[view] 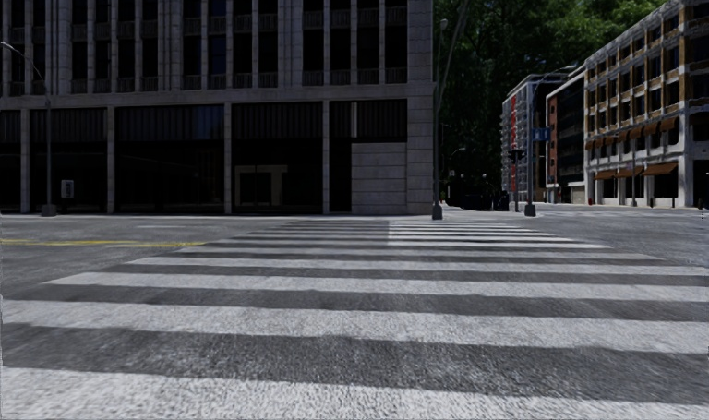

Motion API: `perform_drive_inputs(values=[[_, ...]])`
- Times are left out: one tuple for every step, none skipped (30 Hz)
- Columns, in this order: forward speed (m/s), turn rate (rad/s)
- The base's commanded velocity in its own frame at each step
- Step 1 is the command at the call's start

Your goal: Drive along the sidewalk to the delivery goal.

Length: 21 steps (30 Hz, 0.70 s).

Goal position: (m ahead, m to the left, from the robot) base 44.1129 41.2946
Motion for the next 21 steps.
perform_drive_inputs(values=[[1.26, 0.0], [1.26, 0.0], [1.26, 0.0], [1.34, 0.0], [1.34, 0.0], [2.0, 0.0], [2.0, 0.0], [2.0, 0.0], [2.0, 0.0], [2.0, 0.0], [2.0, 0.0], [2.0, 0.0], [2.0, 0.0], [2.0, 0.0], [2.0, 0.0], [2.0, 0.0], [2.0, 0.0], [2.0, 0.0], [2.0, 0.0], [2.0, 0.0], [2.0, 0.0]])
